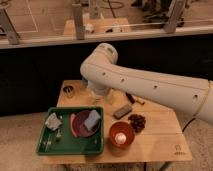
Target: Place pepper in metal cup
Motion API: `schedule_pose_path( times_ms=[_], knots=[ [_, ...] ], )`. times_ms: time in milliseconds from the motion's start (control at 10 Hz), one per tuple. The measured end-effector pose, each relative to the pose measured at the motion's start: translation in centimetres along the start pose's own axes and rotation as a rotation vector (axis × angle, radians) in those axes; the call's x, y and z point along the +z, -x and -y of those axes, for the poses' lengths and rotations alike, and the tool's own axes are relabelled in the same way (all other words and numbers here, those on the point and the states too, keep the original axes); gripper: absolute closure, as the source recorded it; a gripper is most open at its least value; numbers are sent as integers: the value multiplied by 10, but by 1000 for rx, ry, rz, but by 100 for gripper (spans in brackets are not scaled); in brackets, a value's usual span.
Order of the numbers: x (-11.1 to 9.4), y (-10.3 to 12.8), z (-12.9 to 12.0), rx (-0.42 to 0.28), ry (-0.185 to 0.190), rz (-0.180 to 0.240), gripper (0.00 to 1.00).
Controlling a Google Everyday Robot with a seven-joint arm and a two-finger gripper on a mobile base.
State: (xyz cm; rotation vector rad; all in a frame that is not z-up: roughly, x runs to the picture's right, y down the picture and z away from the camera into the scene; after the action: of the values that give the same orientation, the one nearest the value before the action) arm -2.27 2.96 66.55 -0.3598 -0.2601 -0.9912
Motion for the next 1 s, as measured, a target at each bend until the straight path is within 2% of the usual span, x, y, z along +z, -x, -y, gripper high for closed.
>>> schedule_pose_path(
  times_ms=[200,400,500,600,700,1000],
  knots=[
    [9,5,0,-5,-21,20,20],
    [37,18,4,-36,-84,66,20],
    [59,28,7,-59,-121,96,20],
    [79,40,14,-98,-138,126,20],
    [94,53,21,-132,-143,154,20],
    [98,53,21,-138,-142,157,20]
  ],
)
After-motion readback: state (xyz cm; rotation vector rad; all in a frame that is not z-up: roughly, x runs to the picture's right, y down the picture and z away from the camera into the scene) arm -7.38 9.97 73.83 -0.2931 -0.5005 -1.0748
